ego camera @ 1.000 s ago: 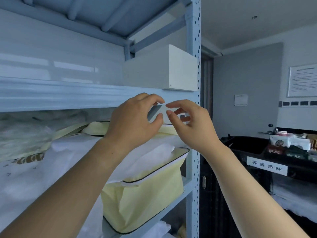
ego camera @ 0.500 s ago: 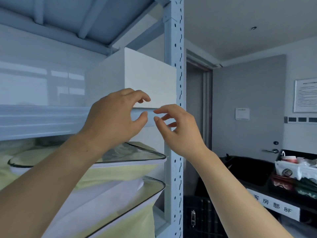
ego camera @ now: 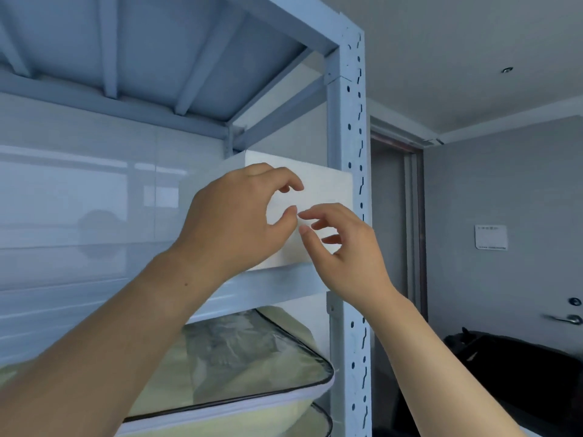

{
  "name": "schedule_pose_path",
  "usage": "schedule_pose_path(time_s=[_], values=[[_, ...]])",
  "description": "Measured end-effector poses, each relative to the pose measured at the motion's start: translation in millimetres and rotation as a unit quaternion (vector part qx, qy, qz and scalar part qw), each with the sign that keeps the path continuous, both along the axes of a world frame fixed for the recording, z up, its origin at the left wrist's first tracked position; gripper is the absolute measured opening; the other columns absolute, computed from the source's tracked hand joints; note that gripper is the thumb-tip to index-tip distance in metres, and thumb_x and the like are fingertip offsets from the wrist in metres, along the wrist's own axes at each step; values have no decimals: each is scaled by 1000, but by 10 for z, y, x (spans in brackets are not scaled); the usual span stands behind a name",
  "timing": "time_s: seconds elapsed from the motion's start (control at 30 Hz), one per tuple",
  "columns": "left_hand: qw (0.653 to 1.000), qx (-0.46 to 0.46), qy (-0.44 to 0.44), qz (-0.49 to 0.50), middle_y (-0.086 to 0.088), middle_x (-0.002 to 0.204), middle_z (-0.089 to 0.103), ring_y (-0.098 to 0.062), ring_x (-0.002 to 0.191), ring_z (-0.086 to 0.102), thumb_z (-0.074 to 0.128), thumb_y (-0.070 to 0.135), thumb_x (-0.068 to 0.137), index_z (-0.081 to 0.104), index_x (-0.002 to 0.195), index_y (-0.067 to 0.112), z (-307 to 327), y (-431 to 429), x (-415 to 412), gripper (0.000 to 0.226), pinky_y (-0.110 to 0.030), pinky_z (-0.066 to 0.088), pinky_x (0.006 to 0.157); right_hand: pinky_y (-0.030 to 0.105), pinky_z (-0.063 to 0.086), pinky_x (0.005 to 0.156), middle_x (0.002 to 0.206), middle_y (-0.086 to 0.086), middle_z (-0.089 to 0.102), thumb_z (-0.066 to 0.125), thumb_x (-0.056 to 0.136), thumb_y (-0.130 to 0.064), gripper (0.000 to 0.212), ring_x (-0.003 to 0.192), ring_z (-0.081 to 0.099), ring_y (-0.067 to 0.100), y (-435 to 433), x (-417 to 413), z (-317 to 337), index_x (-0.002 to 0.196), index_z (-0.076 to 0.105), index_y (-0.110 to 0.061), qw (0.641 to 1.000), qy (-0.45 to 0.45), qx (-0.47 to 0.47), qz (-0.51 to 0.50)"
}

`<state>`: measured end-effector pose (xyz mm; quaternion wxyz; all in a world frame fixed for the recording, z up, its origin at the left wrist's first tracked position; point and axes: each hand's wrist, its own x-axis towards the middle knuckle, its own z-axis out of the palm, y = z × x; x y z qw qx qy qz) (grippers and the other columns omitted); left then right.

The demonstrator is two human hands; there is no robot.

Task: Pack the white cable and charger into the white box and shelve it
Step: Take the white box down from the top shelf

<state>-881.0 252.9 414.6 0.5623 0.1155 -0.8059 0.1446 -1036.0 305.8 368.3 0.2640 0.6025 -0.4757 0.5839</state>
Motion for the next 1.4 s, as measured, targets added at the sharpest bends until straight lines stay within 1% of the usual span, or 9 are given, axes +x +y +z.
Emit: schedule_pose_path(time_s=[0.2, 0.33, 0.47, 0.6, 0.87, 1.07, 1.17, 1.23, 1.4], values=[[1000, -23, 7, 19, 14, 100, 63, -13, 86, 57, 60, 32, 79, 60, 102, 34, 243, -46, -17, 22, -27, 44, 66, 20, 49, 71, 102, -15, 61, 58, 87, -27, 12, 88, 57, 2, -131, -9, 335, 99, 61, -27, 999, 27, -19, 11], [998, -11, -17, 52, 10, 108, 61, -16, 96, 55, 61, 28, 80, 60, 104, 32, 368, -101, -65, 25, -30, 45, 71, 17, 47, 71, 101, -10, 60, 61, 85, -24, 15, 89, 53, 1, -221, -51, 506, 100, 64, -22, 998, 54, -41, 0], [994, -11, -45, 96, 8, 113, 57, -16, 108, 48, 61, 26, 79, 60, 105, 32, 473, -149, -140, 26, -29, 40, 75, 21, 46, 79, 108, -2, 56, 64, 83, -21, 20, 94, 53, 4, -334, -133, 622, 103, 63, -18, 996, 82, -36, -10], [988, 9, -58, 144, 7, 119, 55, -17, 111, 48, 59, 27, 83, 57, 113, 31, 511, -210, -176, 31, -31, 40, 76, 15, 37, 86, 115, -6, 48, 65, 82, -23, 29, 101, 47, 2, -387, -208, 673, 109, 58, -17, 995, 94, -24, -23], [990, 44, -50, 128, 6, 120, 56, -17, 115, 45, 60, 29, 86, 54, 118, 32, 441, -127, -77, 33, -36, 45, 82, 22, 37, 88, 117, -2, 52, 64, 83, -26, 38, 104, 47, 10, -260, -152, 656, 116, 49, -15, 996, 85, 3, -30], [994, 5, -28, 108, 4, 125, 54, -19, 117, 44, 61, 28, 84, 49, 127, 28, 220, 184, 133, 44, -43, 45, 91, 20, 35, 87, 114, -3, 51, 67, 81, -25, 40, 100, 43, 7, 89, 21, 397, 117, 51, -15, 989, 111, -70, -63], [994, -27, -10, 105, 5, 119, 57, -17, 115, 43, 61, 30, 85, 53, 123, 28, 22, 365, 211, 39, -39, 46, 86, 17, 33, 86, 114, -2, 51, 66, 82, -23, 41, 96, 42, 5, 288, 123, 170, 119, 51, -15, 987, 110, -87, -74], [994, -41, 0, 101, 8, 112, 58, -13, 110, 43, 62, 30, 84, 57, 117, 30, -104, 480, 261, 33, -32, 42, 72, 20, 35, 85, 112, -4, 50, 66, 83, -24, 40, 95, 43, 6, 412, 179, 45, 120, 51, -17, 989, 102, -75, -75], [996, -47, -4, 81, 12, 94, 55, -6, 96, 40, 65, 27, 81, 62, 104, 33, -422, 733, 417, 24, -25, 29, 58, 13, 29, 67, 91, -10, 50, 69, 80, -26, 26, 81, 39, 6, 694, 354, -259, 101, 57, -17, 991, 77, -39, -104]])
